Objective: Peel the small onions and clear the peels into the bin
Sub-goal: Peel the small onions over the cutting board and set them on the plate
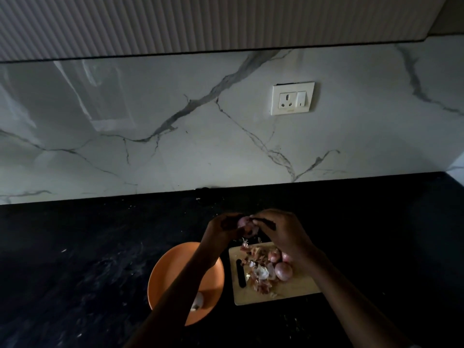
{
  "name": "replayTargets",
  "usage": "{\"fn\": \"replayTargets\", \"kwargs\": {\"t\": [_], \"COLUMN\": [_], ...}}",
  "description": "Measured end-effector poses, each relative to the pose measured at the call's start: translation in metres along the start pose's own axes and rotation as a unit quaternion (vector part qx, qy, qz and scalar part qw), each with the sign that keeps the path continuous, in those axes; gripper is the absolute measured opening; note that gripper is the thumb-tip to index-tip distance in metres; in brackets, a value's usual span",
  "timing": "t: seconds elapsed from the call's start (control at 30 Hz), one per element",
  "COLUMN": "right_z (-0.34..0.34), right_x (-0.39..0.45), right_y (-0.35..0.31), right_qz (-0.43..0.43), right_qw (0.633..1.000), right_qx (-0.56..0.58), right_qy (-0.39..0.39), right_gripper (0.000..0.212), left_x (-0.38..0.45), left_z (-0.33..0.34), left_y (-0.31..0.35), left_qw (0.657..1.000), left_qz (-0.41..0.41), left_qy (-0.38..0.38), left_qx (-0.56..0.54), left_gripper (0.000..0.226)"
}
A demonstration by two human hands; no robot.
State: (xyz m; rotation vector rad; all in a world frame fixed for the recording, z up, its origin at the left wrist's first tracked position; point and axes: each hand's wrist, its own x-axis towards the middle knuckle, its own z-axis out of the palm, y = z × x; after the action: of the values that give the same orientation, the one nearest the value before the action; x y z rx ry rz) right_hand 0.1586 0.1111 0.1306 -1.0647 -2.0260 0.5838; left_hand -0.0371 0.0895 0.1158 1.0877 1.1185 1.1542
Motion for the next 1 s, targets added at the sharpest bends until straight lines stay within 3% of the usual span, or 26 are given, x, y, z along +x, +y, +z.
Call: {"fn": "replayTargets", "kwargs": {"t": [0.17, 0.53, 0.83, 1.0], "right_z": [0.003, 0.012, 0.011, -0.001], "right_x": [0.002, -0.002, -0.004, -0.002], "right_y": [0.0, -0.008, -0.008, -0.006], "right_qz": [0.009, 0.069, 0.065, 0.055], "right_qw": [0.999, 0.997, 0.997, 0.997], "right_qx": [-0.048, -0.033, -0.026, 0.044], "right_qy": [-0.014, 0.027, 0.039, -0.021], "right_gripper": [0.013, 0.012, 0.008, 0.018], "left_x": [0.001, -0.003, -0.006, -0.008], "left_z": [0.001, 0.001, 0.0, -0.003], "left_y": [-0.004, -0.007, -0.005, 0.003], "left_qw": [1.0, 1.0, 1.0, 0.999], "left_qz": [-0.004, -0.012, -0.006, 0.003], "left_qy": [0.009, 0.01, -0.005, -0.037], "left_qx": [0.002, -0.005, -0.01, -0.016], "left_gripper": [0.036, 0.047, 0.05, 0.029]}}
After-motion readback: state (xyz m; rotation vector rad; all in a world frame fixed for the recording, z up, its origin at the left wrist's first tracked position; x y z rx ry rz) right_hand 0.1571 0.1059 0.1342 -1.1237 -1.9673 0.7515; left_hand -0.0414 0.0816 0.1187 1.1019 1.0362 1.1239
